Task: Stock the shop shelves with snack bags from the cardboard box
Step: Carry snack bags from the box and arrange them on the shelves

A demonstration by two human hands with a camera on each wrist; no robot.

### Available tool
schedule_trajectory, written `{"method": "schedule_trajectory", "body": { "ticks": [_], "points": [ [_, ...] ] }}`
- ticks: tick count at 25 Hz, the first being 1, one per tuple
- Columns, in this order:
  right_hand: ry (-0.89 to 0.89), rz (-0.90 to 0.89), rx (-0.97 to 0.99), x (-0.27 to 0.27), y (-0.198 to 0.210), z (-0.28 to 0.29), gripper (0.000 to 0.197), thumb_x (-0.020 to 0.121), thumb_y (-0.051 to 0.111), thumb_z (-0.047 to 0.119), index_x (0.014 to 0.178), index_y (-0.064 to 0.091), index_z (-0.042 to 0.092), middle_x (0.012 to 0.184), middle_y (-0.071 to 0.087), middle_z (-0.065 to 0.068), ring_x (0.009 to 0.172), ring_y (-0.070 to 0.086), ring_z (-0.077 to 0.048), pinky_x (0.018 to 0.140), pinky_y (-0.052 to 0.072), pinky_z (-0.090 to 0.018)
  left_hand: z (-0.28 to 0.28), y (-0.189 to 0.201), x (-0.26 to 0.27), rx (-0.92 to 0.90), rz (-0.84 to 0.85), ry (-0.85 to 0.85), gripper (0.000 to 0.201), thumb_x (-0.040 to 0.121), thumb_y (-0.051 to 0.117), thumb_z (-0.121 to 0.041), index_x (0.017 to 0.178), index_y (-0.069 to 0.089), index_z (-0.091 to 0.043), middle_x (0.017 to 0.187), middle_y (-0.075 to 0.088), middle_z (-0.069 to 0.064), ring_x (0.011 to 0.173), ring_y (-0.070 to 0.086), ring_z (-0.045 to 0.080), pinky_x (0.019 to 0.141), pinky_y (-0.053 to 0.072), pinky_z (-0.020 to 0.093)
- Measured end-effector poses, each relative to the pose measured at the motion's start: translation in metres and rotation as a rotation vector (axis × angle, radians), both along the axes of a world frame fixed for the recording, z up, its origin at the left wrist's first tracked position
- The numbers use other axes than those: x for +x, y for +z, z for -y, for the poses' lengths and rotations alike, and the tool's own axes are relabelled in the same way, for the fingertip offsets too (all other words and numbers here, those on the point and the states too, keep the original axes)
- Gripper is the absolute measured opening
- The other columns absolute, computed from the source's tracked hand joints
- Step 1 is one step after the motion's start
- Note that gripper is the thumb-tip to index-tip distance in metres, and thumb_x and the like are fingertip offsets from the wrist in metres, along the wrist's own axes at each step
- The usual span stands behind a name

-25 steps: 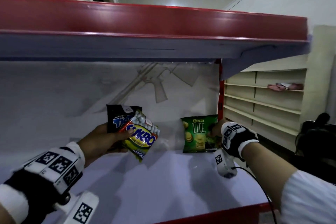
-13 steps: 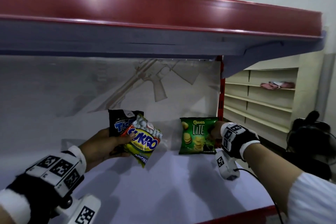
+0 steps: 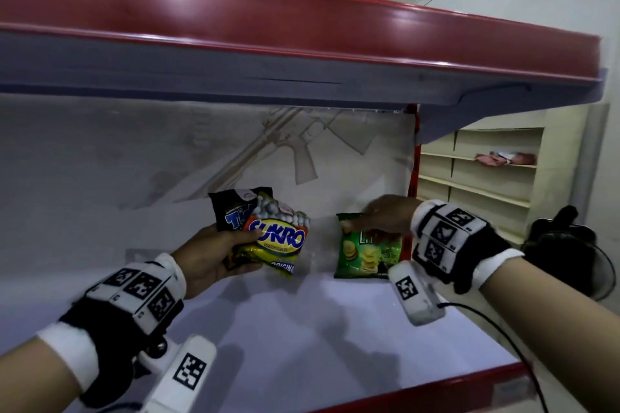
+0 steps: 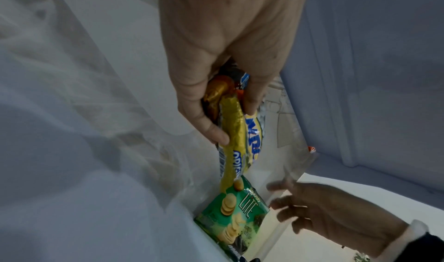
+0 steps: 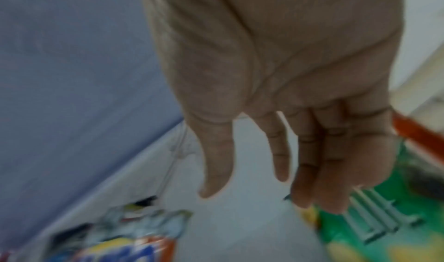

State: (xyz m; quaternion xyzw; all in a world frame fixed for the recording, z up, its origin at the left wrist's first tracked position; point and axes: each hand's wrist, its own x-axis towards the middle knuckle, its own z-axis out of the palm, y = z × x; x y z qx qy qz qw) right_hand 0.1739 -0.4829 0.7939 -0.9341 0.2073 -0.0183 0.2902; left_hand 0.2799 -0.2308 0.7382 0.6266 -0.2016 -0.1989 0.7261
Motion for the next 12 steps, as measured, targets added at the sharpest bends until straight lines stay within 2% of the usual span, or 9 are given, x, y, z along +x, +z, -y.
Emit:
{"method": "schedule_trajectory", "body": {
  "ticks": [1,2,3,5,7,9,10,12],
  "points": [
    [0.083,0.022,0.220,0.002,0.000,-0.019,0.053,0.079,0.069,0.046,0.118,0.055,0.013,0.094,0.063,-0.011,0.068,0.062,-0.021,0.060,0.054,-0.028,0.000,0.002,0.000,-0.017,0.002,-0.012,0.020,0.085,0.065,-0.008,0.104,0.063,-0.005,0.086,0.075,0.011,0.066,0.072,0.017,0.059,0.061,0.030],
    [0.172,0.037,0.380,0.006,-0.002,-0.040,0.062,0.079,0.071,0.041,0.131,0.044,0.020,0.107,0.061,-0.015,0.071,0.063,-0.023,0.057,0.054,-0.027,-0.001,0.003,-0.001,-0.024,0.010,-0.023,0.021,0.085,0.065,-0.008,0.105,0.064,-0.005,0.088,0.075,0.011,0.068,0.072,0.018,0.060,0.061,0.030],
    [0.247,0.069,0.466,0.014,-0.007,-0.058,0.067,0.081,0.072,0.034,0.136,0.037,0.022,0.113,0.060,-0.017,0.071,0.063,-0.023,0.056,0.054,-0.027,-0.003,0.004,-0.001,-0.022,0.023,-0.031,0.022,0.085,0.065,-0.009,0.106,0.063,-0.006,0.090,0.075,0.011,0.070,0.072,0.018,0.060,0.061,0.029],
    [0.300,0.128,0.450,0.035,-0.021,-0.085,0.064,0.085,0.070,0.018,0.138,0.035,0.012,0.110,0.060,-0.017,0.066,0.060,-0.023,0.050,0.053,-0.026,-0.014,0.003,0.000,0.008,0.056,-0.037,0.022,0.086,0.065,-0.014,0.107,0.064,-0.009,0.092,0.076,0.010,0.073,0.072,0.018,0.062,0.060,0.028],
    [0.232,0.165,0.410,0.057,-0.032,-0.099,0.064,0.085,0.068,0.010,0.139,0.034,0.006,0.111,0.057,-0.017,0.062,0.058,-0.021,0.050,0.053,-0.026,-0.033,0.002,0.005,0.053,0.083,-0.018,0.023,0.088,0.062,-0.024,0.107,0.064,-0.010,0.097,0.075,0.010,0.080,0.072,0.019,0.065,0.061,0.029],
    [0.152,0.159,0.377,0.075,-0.038,-0.106,0.066,0.083,0.071,0.011,0.136,0.035,0.004,0.119,0.059,-0.021,0.062,0.060,-0.023,0.058,0.057,-0.031,-0.058,0.000,0.016,0.086,0.108,0.042,0.026,0.090,0.058,-0.025,0.111,0.063,-0.010,0.103,0.073,0.013,0.088,0.070,0.026,0.070,0.060,0.031],
    [0.109,0.136,0.324,0.083,-0.040,-0.107,0.063,0.081,0.074,0.014,0.132,0.039,-0.001,0.120,0.060,-0.023,0.066,0.062,-0.026,0.067,0.059,-0.036,-0.070,-0.001,0.022,0.097,0.122,0.072,0.027,0.091,0.057,-0.022,0.114,0.061,-0.009,0.106,0.071,0.015,0.092,0.068,0.029,0.072,0.060,0.032],
    [0.072,0.073,0.198,0.100,-0.047,-0.112,0.057,0.078,0.077,0.021,0.120,0.051,-0.008,0.115,0.065,-0.025,0.083,0.066,-0.031,0.086,0.056,-0.043,-0.096,-0.002,0.032,0.128,0.136,0.120,0.029,0.092,0.056,-0.016,0.120,0.057,-0.007,0.109,0.069,0.018,0.096,0.066,0.035,0.073,0.058,0.032]
  ]
}}
